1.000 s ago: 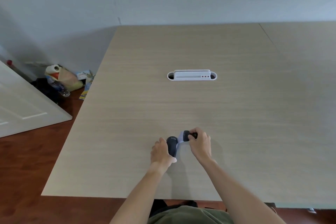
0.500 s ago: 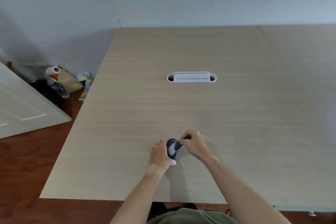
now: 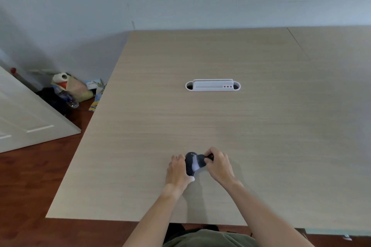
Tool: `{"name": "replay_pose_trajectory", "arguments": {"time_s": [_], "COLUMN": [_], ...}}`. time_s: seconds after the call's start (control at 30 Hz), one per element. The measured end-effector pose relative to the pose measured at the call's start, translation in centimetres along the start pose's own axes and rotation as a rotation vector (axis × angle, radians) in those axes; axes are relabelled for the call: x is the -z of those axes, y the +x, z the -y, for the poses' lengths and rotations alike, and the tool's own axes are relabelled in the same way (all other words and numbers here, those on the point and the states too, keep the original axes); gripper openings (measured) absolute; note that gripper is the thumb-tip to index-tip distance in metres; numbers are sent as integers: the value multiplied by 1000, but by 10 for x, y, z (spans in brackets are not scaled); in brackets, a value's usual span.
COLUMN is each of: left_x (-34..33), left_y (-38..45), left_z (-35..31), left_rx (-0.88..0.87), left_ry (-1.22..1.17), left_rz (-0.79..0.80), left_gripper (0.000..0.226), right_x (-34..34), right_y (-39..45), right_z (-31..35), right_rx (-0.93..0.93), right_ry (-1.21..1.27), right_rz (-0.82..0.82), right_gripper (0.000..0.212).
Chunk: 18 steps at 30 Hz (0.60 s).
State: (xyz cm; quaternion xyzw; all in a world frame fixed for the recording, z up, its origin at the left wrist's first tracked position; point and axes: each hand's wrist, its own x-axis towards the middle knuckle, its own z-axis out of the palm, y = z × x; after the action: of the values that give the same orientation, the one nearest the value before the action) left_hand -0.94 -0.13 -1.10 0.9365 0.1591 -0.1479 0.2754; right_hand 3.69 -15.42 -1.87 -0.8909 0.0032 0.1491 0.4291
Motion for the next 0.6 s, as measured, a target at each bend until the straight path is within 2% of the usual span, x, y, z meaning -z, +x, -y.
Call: {"name": "replay_pose_trajectory", "arguments": {"time_s": [0.07, 0.1, 0.2, 0.27, 0.33, 0.4, 0.43, 0.53, 0.6], "left_x": [2, 3, 7, 10, 12, 11, 11, 13, 16], "left_y": [2, 3, 8, 10, 11, 9, 8, 7, 6], "left_z": [2, 3, 5, 7, 9, 12, 13, 15, 14], "left_rx": [4, 3, -9, -16, -29, -26, -23, -33, -42], "left_ry": [6, 10, 20, 21, 3, -62, -97, -146, -141], "left_rz": [30, 39, 77, 101, 99, 99, 100, 93, 103], "left_gripper": [60, 62, 69, 72, 77, 96, 107, 120, 120], "right_x": [1, 3, 4, 1, 1, 4, 5, 5, 2], "right_y": [1, 1, 3, 5, 8, 8, 9, 12, 14], "right_z": [2, 5, 15, 14, 11, 12, 14, 20, 23], "right_rx": [-2, 23, 66, 48, -9, -36, -17, 56, 56], "right_ry": [39, 79, 118, 14, -71, -50, -8, 83, 20], "right_rz": [-153, -148, 109, 172, 26, -134, -153, 18, 137], "right_gripper": [13, 12, 11, 11, 11, 9, 9, 8, 8]}}
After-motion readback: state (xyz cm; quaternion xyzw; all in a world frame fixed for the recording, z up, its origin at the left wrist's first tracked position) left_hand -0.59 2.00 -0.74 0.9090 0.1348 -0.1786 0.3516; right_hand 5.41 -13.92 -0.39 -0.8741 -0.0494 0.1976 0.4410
